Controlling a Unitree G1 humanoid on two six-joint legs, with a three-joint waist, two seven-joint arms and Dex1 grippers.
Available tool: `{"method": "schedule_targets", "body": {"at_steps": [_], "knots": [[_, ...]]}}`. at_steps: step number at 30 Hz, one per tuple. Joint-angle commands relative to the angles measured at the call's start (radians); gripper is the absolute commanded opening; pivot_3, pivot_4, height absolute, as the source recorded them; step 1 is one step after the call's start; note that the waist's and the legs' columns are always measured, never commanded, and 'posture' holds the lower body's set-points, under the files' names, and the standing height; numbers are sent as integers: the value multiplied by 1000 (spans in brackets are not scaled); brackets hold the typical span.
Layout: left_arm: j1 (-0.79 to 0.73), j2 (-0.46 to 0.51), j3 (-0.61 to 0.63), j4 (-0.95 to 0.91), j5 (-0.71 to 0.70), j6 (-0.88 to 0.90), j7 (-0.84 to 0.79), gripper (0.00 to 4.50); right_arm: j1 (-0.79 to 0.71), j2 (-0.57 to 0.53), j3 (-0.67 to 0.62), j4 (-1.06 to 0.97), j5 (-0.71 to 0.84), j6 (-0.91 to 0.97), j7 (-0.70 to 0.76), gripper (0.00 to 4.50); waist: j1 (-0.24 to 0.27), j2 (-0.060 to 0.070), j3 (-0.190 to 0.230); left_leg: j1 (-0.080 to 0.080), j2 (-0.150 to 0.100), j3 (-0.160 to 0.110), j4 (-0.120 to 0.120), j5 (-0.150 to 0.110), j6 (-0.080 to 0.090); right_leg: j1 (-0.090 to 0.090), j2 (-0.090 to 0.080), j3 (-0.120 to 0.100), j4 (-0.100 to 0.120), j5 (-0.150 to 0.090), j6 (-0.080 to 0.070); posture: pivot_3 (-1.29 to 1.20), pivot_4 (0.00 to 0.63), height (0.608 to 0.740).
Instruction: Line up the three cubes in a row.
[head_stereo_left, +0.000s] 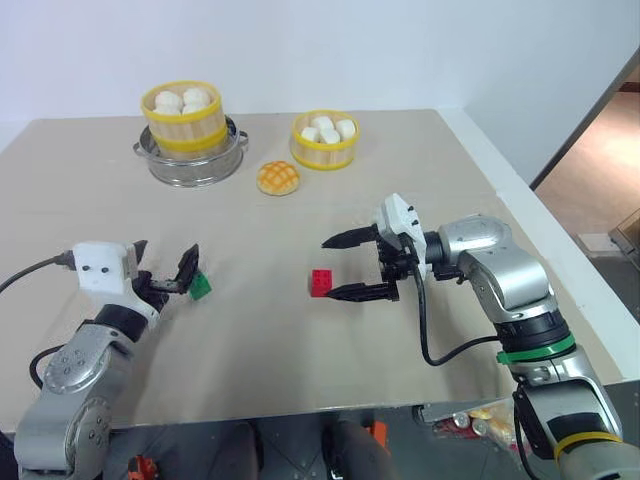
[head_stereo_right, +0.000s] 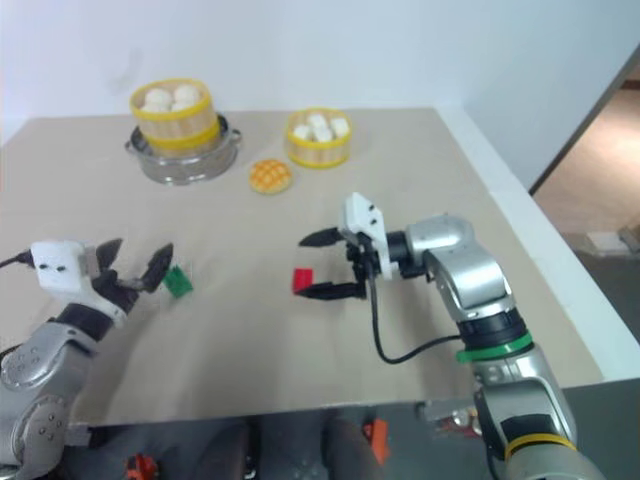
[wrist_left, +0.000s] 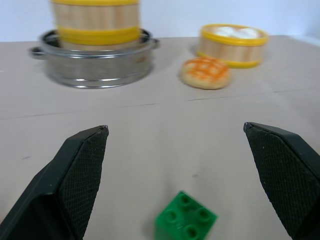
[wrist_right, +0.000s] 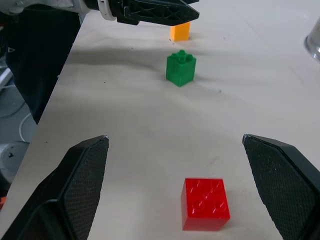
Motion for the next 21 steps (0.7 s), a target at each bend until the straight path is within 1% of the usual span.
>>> {"method": "schedule_targets", "body": {"at_steps": [1, 8, 14, 21], "knots": [[53, -55, -28, -103, 29, 14, 82, 4500, -34, -15, -12, 20, 2, -57, 26, 4461, 0, 0, 0, 0, 0, 0, 0, 0, 0, 0, 0, 0, 0, 0, -2, 0, 150, 740], [90, -109, -75, -74, 20, 63, 114, 4500, -39, -11, 2, 70, -14, -109, 38, 4461, -9, -1, 0, 0, -2, 1, 1, 0, 0, 0, 0, 4, 0, 0, -1, 0, 150, 740], [55, -100, -92, -8, 37, 106, 116, 4500, -43, -6, -1, 95, -27, -143, 34, 4461, -13, -1, 0, 0, -2, 1, 1, 0, 0, 0, 0, 4, 0, 0, -1, 0, 150, 740], [23, -91, -109, 43, 56, 111, 96, 4500, -32, -14, -5, 89, -31, -151, 30, 4461, -16, -1, 0, 0, -2, 1, 1, 0, 0, -1, 0, 4, 0, 0, -1, 0, 150, 740]]}}
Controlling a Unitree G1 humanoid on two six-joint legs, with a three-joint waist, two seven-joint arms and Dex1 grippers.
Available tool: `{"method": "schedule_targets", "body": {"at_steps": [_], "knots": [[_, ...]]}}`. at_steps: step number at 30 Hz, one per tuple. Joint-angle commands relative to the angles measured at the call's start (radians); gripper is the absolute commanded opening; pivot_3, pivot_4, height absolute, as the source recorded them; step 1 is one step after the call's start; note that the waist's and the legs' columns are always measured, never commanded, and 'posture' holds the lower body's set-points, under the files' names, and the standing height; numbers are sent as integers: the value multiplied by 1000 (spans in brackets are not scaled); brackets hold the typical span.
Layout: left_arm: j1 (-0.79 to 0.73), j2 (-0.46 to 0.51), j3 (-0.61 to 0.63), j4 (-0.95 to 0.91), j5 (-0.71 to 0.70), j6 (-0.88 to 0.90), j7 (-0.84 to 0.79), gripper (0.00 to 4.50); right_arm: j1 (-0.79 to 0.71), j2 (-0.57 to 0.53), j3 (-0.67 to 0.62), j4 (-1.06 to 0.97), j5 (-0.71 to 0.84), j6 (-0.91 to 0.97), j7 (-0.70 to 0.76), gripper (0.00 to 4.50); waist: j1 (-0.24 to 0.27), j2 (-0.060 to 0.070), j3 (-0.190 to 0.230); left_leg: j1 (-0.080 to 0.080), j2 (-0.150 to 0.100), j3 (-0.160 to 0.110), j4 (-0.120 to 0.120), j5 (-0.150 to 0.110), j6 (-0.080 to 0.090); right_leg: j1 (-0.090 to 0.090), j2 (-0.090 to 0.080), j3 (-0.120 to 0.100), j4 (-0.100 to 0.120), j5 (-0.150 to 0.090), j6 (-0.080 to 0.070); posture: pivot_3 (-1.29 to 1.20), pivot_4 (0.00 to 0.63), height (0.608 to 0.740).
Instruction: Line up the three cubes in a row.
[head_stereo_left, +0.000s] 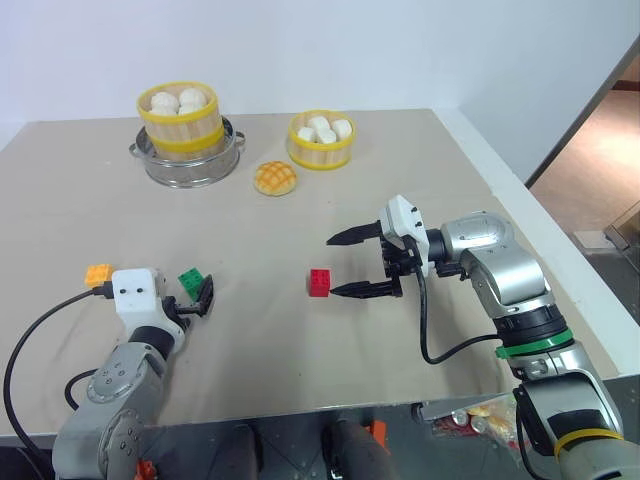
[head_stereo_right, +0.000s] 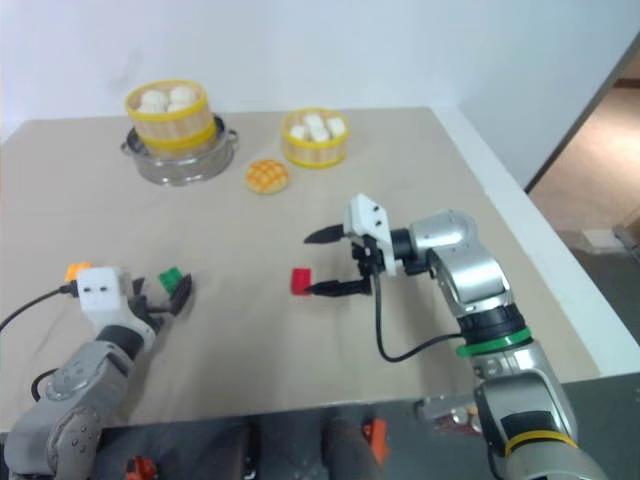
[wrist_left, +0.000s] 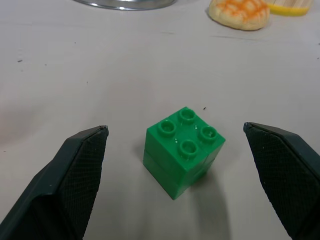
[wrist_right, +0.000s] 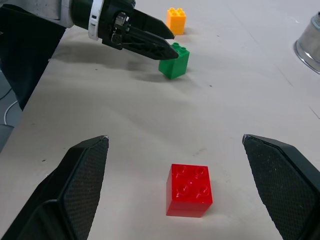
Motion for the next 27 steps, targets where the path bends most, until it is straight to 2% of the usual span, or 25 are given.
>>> {"method": "schedule_targets", "body": {"at_steps": [1, 16, 27], "knots": [[-22, 20, -18, 14, 18, -7, -26, 4500, -10, -13, -15, -22, 4, -14, -5, 4461, 0, 0, 0, 0, 0, 0, 0, 0, 0, 0, 0, 0, 0, 0, 0, 0, 150, 740], [-47, 66, 18, 106, 91, -47, -56, 4500, 2, -26, -11, -40, 2, -17, -10, 4461, 0, 0, 0, 0, 0, 0, 0, 0, 0, 0, 0, 0, 0, 0, 0, 0, 150, 740], [-33, 48, 23, 89, 117, -38, -47, 4500, 10, -30, -7, -43, -4, -31, -12, 4461, 0, 0, 0, -1, 0, 0, 0, 0, 0, -1, 0, 0, 0, 0, 0, 0, 150, 740]]}}
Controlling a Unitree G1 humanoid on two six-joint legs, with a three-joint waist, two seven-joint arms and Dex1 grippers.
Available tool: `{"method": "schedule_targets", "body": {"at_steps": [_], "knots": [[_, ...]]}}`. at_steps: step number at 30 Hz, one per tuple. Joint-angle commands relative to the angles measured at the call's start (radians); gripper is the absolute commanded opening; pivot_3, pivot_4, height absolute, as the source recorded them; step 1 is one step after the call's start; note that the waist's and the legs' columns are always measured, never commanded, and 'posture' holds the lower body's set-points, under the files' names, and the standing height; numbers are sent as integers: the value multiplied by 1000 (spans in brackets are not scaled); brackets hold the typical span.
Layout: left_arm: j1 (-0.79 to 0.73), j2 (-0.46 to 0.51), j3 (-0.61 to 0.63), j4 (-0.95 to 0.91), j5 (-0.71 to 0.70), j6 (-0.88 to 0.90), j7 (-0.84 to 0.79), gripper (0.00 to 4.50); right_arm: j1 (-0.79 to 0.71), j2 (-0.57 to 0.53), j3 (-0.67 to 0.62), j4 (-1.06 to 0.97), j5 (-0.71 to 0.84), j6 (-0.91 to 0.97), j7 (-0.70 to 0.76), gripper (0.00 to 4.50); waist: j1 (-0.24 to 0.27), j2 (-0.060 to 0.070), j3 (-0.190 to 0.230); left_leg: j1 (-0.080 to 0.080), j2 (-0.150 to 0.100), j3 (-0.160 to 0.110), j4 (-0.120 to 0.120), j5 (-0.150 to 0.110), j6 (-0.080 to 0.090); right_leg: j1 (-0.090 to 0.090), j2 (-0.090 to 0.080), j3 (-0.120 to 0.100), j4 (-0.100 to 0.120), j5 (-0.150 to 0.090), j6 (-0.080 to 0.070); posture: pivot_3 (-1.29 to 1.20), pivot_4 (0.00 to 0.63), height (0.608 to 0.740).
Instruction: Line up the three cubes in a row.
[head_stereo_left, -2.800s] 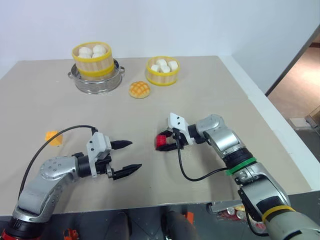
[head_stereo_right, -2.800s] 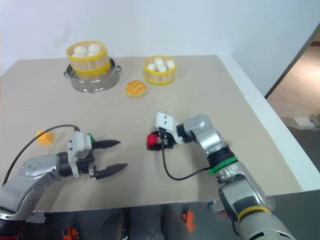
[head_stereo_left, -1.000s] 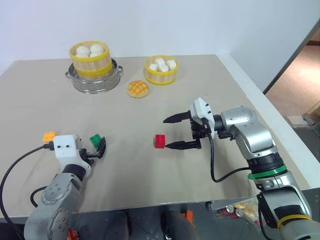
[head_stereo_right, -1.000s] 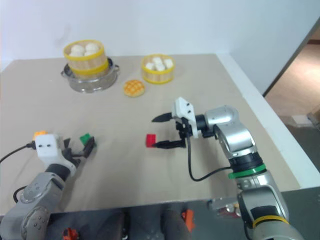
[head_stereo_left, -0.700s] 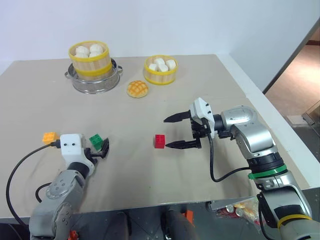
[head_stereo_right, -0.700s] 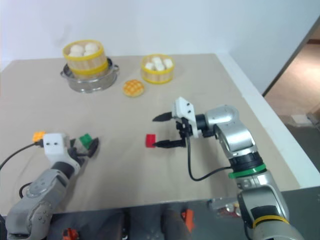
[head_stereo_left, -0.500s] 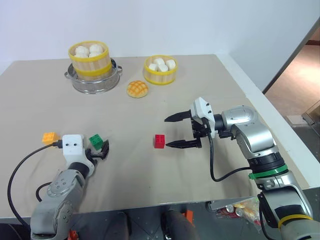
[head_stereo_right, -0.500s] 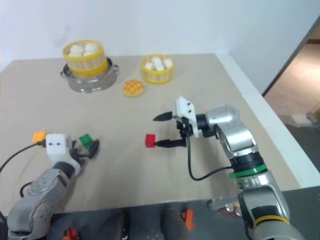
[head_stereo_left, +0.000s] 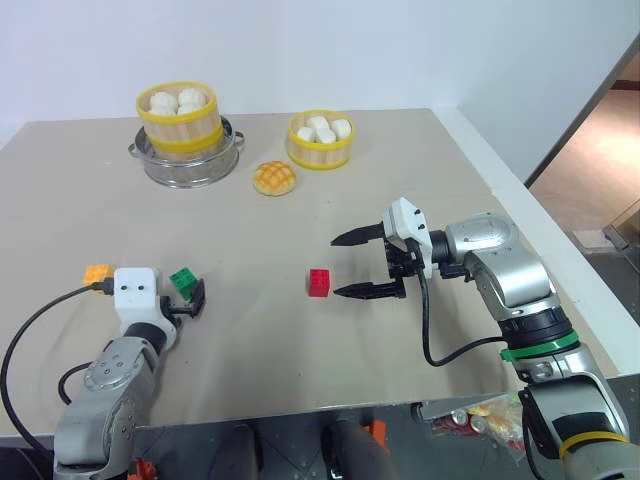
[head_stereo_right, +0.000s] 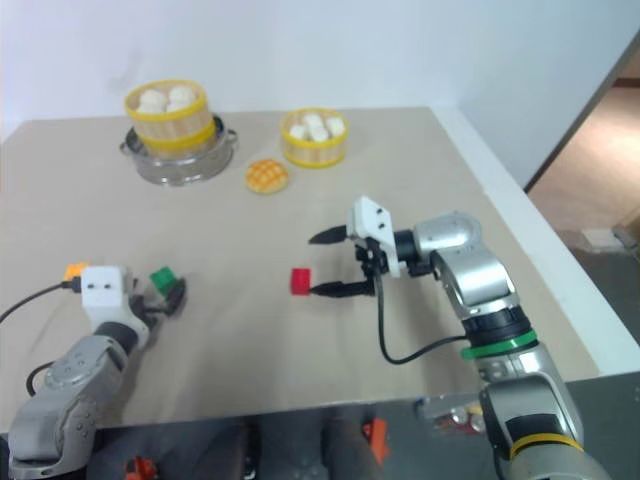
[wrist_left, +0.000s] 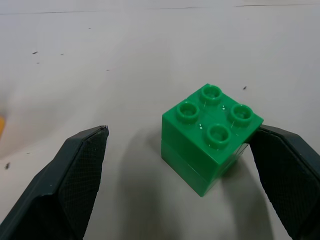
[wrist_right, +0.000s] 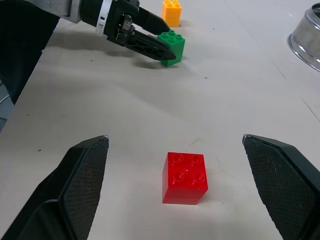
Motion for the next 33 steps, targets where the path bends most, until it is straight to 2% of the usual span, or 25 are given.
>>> {"method": "schedule_targets", "body": {"at_steps": [1, 4, 5, 7, 8, 10, 11, 12, 20, 25, 28, 33], "knots": [[3, -7, 14, -31, 7, -11, 4, 4500, -4, -6, -6, -30, 3, -17, 1, 4461, 0, 0, 0, 0, 0, 0, 0, 0, 0, 0, 0, 0, 0, 0, 0, 0, 150, 740], [-6, -11, 1, -31, 9, -16, -6, 4500, -4, -4, -3, -29, 1, -21, 1, 4461, 0, 0, 0, 0, 0, 0, 0, 0, 0, 0, 0, 0, 0, 0, 0, 0, 150, 740], [-9, -13, -1, -30, 8, -17, -7, 3986, -4, -4, -2, -29, 0, -22, 1, 4500, 0, 0, 0, 0, 0, 0, 0, 0, 0, 0, 0, 0, 0, 0, 0, 0, 150, 740], [-13, -16, -4, -26, 8, -15, -7, 3835, -5, -5, -1, -26, -2, -26, 1, 4500, 0, 0, 0, 0, 0, 0, 0, 0, 0, 0, 0, 0, 0, 0, 0, 0, 150, 740], [-16, -16, -5, -23, 8, -16, -9, 3263, -6, -5, -1, -25, -3, -26, 1, 4500, 0, 0, 0, 0, 0, 0, 0, 0, 0, 0, 0, 0, 0, 0, 0, 0, 150, 740], [-21, -14, -9, -18, 10, -19, -15, 2700, -5, -6, -1, -25, -4, -27, -1, 4500, 0, 0, 0, 0, 0, 0, 0, 0, 0, 0, 0, 0, 0, 0, 0, 0, 150, 740], [-23, -14, -10, -16, 12, -19, -16, 2267, -4, -7, -2, -26, -4, -27, -2, 4500, 0, 0, 0, 0, 0, 0, 0, 0, 0, 0, 0, 0, 0, 0, 0, 0, 150, 740], [-26, -10, -12, -14, 14, -18, -20, 2068, -2, -8, -3, -26, -5, -27, -2, 4500, 0, 0, 0, 0, 0, 0, 0, 0, 0, 0, 0, 0, 0, 0, 0, 0, 150, 740], [-32, 10, -1, 9, 23, -21, -42, 2034, 5, -11, -6, -31, -9, -25, -1, 4500, 0, 0, 0, 0, 0, 0, 0, 0, 0, 0, 0, 0, 0, 0, 0, 0, 150, 740], [-34, 37, -12, 20, -2, -32, -117, 2034, 0, -8, -6, -28, -12, -27, 0, 4500, 0, 0, 0, 0, 0, 0, 0, 0, 0, 0, 0, 0, 0, 0, 0, 0, 150, 740], [-31, 93, -26, 33, -36, -55, -238, 2034, -4, -6, -8, -30, -7, -20, -1, 4500, 0, 0, 0, 0, 0, 0, 0, 0, 0, 0, 0, 0, 0, 0, 0, 0, 150, 740], [-76, 266, -80, 129, -74, -188, -561, 2034, -13, -2, -9, -27, 0, -6, 3, 4500, 0, 0, 0, 0, 0, 0, -1, 0, 0, -1, 0, 0, 0, -1, -1, 0, 150, 740]]}}
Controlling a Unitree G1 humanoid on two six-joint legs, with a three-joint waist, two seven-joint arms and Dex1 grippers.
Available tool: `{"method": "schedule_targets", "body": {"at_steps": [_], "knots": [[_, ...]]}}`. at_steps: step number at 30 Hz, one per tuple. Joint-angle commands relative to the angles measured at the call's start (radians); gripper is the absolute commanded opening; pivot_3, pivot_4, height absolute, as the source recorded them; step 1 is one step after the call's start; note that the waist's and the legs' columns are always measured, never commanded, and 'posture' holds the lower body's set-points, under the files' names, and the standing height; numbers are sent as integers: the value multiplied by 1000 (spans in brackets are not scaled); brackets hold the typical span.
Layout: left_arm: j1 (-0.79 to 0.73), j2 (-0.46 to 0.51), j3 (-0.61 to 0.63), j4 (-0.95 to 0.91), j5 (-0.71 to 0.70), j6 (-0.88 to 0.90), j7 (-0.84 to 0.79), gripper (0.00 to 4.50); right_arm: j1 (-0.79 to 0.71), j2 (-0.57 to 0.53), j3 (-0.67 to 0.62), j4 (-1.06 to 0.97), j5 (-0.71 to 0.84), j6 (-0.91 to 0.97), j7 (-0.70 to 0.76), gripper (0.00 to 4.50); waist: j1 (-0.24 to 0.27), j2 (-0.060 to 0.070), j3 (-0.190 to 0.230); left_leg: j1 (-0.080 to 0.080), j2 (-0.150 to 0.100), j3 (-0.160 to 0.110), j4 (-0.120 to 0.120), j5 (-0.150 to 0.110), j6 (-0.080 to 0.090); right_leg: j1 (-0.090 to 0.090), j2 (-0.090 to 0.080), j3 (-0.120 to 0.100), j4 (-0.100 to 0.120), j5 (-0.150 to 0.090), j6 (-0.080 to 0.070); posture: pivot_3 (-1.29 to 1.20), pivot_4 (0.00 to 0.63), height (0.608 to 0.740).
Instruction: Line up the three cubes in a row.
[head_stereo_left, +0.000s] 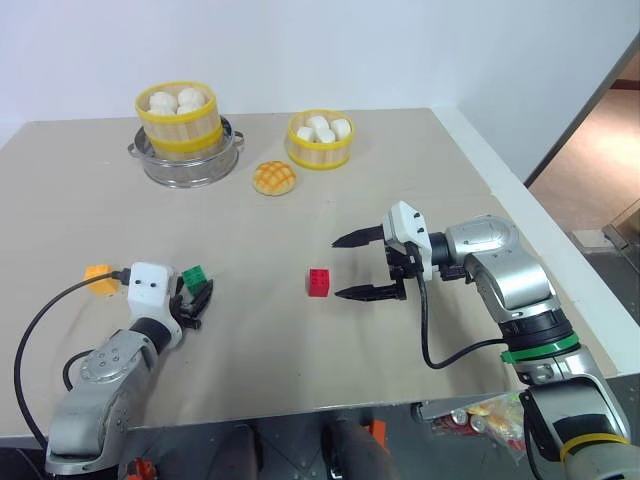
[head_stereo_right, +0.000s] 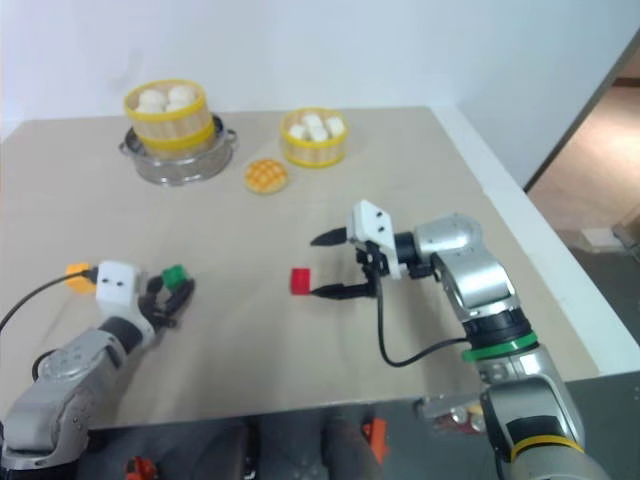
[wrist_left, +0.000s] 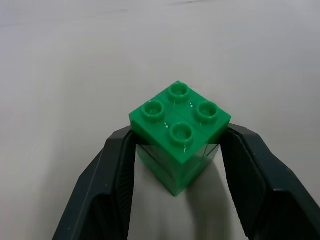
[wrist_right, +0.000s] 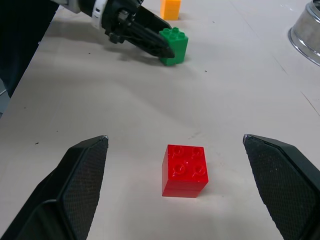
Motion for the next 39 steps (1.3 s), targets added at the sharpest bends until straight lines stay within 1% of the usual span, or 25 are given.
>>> {"method": "schedule_targets", "body": {"at_steps": [1, 3, 5, 8, 9, 11, 14, 19, 27, 34, 39], "knots": [[-59, 81, -22, 74, -26, -119, -203, 2034, -26, 0, -9, -23, 15, -4, 3, 4500, 0, 0, 0, 0, 0, 0, 0, 0, 0, 0, 0, 0, 0, 0, 0, 0, 150, 740], [-111, 106, -33, 146, -34, -145, -270, 2034, -27, 0, -9, -18, 11, -10, 2, 4500, 0, 0, 0, 0, 0, 0, 0, 0, 0, 0, 0, 0, 0, 0, 0, 0, 150, 740], [-167, 118, -58, 218, -13, -173, -309, 2034, -28, 0, -10, -17, 8, -12, -1, 4500, 0, 0, 0, 0, 0, 1, 0, 0, 0, 0, -1, 0, 0, 0, 0, 0, 150, 740], [-235, 90, -87, 282, 17, -181, -284, 2034, -18, -4, -14, -29, 9, -10, -5, 4500, 1, 0, 0, -1, 0, 1, 0, 0, 0, 0, -1, 0, 0, 0, 1, 0, 150, 740], [-250, 73, -93, 291, 24, -177, -262, 2034, -14, -7, -16, -35, 9, -9, -7, 4500, 1, 0, 0, -2, 0, 1, 0, 0, 0, -1, -1, 0, 0, 1, 5, 0, 150, 740], [-251, 22, -132, 257, 51, -158, -198, 2034, 3, -18, -24, -53, 11, -2, -15, 4500, 0, 0, 0, -2, 0, 1, 0, 0, 0, -1, 0, 0, 0, 1, 6, 0, 150, 740], [-235, -22, -158, 197, 72, -122, -134, 2034, 16, -30, -30, -71, 17, 8, -24, 4500, 1, 0, 0, -2, 0, 0, -2, 0, 0, -1, -1, 0, 0, 0, 6, 0, 150, 740], [-215, -60, -167, 113, 89, -68, -45, 2034, 26, -31, -41, -84, 37, 23, -35, 4500, 0, 0, 0, -2, 0, 0, -2, 0, 0, -1, 0, 0, 0, 1, 6, 0, 150, 740], [-159, -85, -173, 28, 69, 4, -4, 2034, 7, 16, -81, -71, 124, 67, -67, 4500, -1, 0, 0, -1, 0, 0, -1, 0, 0, 0, 0, 0, 0, 2, 6, 0, 150, 740], [-145, -124, -191, 25, 77, 21, 32, 2034, -6, 19, -78, -44, 120, 49, -68, 4500, 0, 0, 0, -1, 0, 0, -1, 0, 0, 0, 0, 0, 0, 2, 6, 0, 150, 740], [-144, -124, -222, 22, 85, 8, 21, 2034, -3, 16, -69, -41, 109, 33, -67, 4500, 0, 0, 0, 0, 0, 0, 0, 0, 0, 1, 0, 0, 0, 2, 6, 0, 150, 740]]}}
